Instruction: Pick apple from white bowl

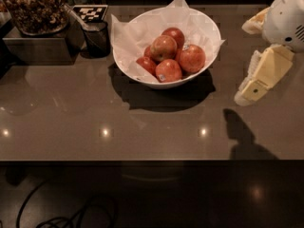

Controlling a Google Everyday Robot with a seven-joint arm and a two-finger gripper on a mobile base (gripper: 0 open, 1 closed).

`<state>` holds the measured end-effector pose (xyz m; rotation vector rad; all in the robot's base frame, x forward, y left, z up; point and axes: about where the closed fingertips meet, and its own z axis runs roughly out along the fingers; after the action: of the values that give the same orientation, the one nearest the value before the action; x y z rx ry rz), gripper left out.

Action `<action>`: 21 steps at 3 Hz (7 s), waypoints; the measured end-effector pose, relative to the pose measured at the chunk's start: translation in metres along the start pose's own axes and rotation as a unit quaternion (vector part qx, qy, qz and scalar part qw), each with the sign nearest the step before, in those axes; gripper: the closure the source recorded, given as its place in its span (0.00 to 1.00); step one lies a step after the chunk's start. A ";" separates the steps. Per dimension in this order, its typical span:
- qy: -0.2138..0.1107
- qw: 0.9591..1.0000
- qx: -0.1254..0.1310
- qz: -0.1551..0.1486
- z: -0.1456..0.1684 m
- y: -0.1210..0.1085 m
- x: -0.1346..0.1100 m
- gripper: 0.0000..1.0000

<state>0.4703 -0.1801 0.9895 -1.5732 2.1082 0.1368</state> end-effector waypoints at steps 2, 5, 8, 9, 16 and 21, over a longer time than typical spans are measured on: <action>-0.045 0.998 -0.033 -0.030 0.025 -0.009 -0.051 0.19; -0.064 0.996 -0.002 -0.058 0.055 -0.034 -0.078 0.40; -0.051 0.996 0.031 -0.069 0.082 -0.088 -0.086 0.39; -0.047 0.997 0.033 -0.057 0.089 -0.100 -0.078 0.37; -0.066 0.997 -0.023 0.021 0.143 -0.109 -0.048 0.45; -0.133 0.984 -0.118 -0.008 0.126 -0.093 -0.059 1.00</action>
Offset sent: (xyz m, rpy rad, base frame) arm 0.0210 0.0402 0.0017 0.0623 0.0062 0.0793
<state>0.6093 -0.1131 0.9262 -1.6010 1.9244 0.5775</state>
